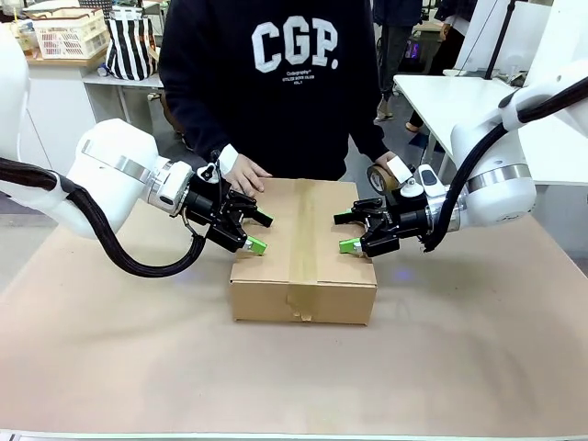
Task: Pack the gift set into the box.
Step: Press and hold the closed box until the human finishes sealing it.
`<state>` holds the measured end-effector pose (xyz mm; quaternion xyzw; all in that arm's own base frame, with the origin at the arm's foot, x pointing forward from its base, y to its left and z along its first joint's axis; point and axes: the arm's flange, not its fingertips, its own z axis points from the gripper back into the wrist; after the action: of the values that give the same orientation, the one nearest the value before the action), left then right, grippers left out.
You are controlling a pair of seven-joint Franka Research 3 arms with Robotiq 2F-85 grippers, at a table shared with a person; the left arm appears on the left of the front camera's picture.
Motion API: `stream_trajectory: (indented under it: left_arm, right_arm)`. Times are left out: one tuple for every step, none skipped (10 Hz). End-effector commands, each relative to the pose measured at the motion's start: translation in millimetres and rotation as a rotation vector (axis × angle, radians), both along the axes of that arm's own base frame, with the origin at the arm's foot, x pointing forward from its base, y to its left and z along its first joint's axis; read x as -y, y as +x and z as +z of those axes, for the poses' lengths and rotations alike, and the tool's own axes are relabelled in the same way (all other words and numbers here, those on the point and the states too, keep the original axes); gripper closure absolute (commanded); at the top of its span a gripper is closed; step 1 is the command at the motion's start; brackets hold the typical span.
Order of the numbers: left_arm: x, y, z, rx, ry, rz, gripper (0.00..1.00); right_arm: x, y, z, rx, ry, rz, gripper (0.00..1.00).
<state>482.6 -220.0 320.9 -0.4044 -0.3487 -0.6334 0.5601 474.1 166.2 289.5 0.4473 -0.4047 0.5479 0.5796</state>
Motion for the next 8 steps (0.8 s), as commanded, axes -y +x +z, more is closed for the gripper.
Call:
stream_trajectory:
  left_arm:
    - [0.6,-1.9,-4.4,0.003,0.005,-0.006,0.00]
    - [0.6,-1.9,-4.4,0.003,0.005,-0.006,0.00]
    - [0.6,-1.9,-4.4,0.003,0.005,-0.006,0.00]
    - [0.6,-1.9,-4.4,0.003,0.005,-0.006,0.00]
    - [0.6,-1.9,-4.4,0.003,0.005,-0.006,0.00]
    - [0.6,-1.9,-4.4,0.003,0.005,-0.006,0.00]
    - [0.6,-1.9,-4.4,0.003,0.005,-0.006,0.00]
    - [0.6,-1.9,-4.4,0.003,0.005,-0.006,0.00]
  right_arm:
    - [0.1,-1.3,-1.7,0.005,-0.003,0.002,0.00]
    - [0.1,-1.3,-1.7,0.005,-0.003,0.002,0.00]
    - [0.1,-1.3,-1.7,0.005,-0.003,0.002,0.00]
    - [0.1,-1.3,-1.7,0.005,-0.003,0.002,0.00]
    - [0.1,-1.3,-1.7,0.005,-0.003,0.002,0.00]
    - [0.1,-1.3,-1.7,0.005,-0.003,0.002,0.00]
    - [0.1,-1.3,-1.7,0.005,-0.003,0.002,0.00]
    - [0.1,-1.3,-1.7,0.005,-0.003,0.002,0.00]
